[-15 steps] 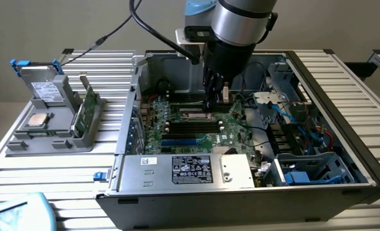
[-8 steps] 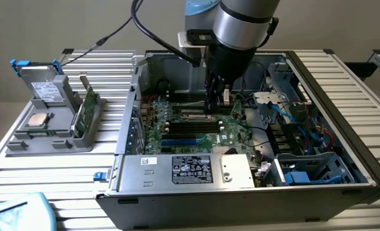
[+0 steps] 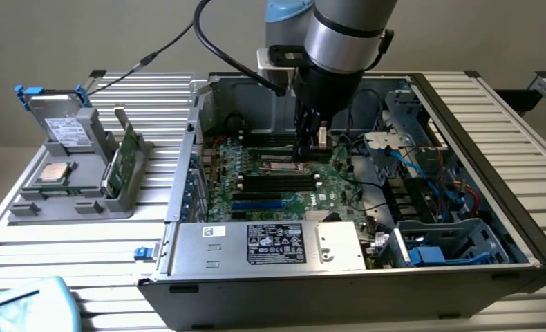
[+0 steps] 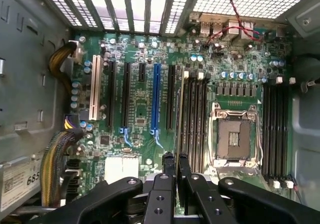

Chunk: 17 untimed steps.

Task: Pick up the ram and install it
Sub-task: 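Insert the ram into the slot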

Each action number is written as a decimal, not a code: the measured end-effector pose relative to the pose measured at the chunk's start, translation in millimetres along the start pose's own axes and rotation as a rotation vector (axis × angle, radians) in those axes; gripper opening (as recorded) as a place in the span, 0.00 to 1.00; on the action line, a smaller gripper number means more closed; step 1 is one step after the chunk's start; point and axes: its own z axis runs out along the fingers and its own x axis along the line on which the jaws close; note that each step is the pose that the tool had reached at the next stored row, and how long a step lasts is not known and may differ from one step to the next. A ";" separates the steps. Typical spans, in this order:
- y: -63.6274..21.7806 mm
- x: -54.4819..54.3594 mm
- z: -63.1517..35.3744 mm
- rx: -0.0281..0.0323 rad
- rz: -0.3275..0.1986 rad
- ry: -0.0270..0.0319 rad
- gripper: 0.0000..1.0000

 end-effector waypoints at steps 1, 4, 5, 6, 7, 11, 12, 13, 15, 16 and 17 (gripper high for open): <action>-0.2 -2.2 1.0 -0.0003 0.000 0.0041 0.14; -0.7 -6.9 3.2 -0.0003 0.003 0.0229 0.14; -0.8 -8.4 3.9 -0.0004 0.004 0.0297 0.14; -1.0 -10.0 4.7 -0.0006 0.004 0.0363 0.14; -1.1 -12.2 5.5 -0.0010 0.006 0.0459 0.14; -1.6 -21.3 7.6 -0.0027 0.012 0.0947 0.14; -1.6 -23.3 8.0 -0.0032 0.014 0.1119 0.14; -1.5 -25.0 8.3 -0.0036 0.016 0.1293 0.14; -1.4 -28.2 8.9 -0.0035 0.020 0.1638 0.14; -1.4 -29.5 9.2 -0.0025 0.022 0.1793 0.14; -1.5 -30.7 9.5 0.0006 0.021 0.1894 0.14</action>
